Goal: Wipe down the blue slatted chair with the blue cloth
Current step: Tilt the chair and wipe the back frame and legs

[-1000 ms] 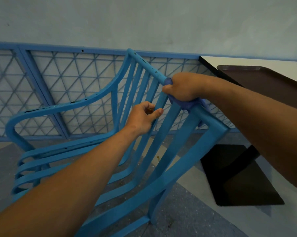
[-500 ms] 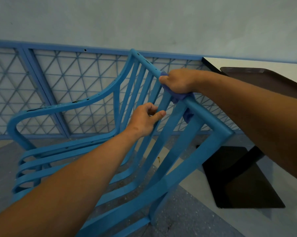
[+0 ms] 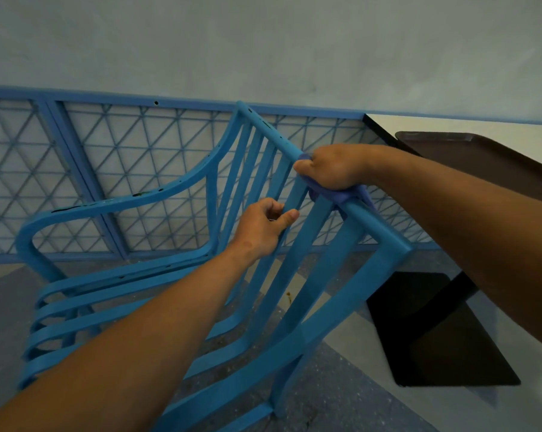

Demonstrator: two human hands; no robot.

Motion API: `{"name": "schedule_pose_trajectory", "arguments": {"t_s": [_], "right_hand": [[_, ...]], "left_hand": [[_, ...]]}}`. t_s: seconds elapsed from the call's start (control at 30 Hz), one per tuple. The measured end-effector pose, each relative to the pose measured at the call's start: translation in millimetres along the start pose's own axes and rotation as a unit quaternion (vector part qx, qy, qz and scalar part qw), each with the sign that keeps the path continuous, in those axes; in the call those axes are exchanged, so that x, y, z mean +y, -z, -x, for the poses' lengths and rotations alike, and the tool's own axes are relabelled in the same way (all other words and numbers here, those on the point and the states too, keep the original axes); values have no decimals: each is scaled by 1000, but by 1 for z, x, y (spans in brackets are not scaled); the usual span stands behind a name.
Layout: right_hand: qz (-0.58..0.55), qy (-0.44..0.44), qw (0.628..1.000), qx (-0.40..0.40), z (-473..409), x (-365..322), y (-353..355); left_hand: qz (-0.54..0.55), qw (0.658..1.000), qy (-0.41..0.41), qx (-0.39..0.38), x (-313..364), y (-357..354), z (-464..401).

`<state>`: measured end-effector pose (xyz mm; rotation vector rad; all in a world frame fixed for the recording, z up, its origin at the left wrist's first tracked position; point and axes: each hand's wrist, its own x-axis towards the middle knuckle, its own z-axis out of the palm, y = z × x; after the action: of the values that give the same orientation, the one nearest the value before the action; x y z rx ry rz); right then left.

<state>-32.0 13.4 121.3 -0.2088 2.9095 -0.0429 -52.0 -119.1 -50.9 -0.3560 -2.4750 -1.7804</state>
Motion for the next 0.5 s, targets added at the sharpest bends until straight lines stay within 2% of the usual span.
{"name": "schedule_pose_trajectory", "arguments": {"t_s": [0.2, 0.33, 0.5], "right_hand": [[-30, -24, 997, 65, -47, -11, 2], [-121, -42, 986, 106, -62, -13, -1], [-78, -10, 993, 86, -46, -4, -2]], "left_hand": [[0, 1000, 4, -4, -1, 1, 0], [-3, 1000, 2, 1, -1, 1, 1], [-15, 1000, 9, 10, -2, 0, 4]]}}
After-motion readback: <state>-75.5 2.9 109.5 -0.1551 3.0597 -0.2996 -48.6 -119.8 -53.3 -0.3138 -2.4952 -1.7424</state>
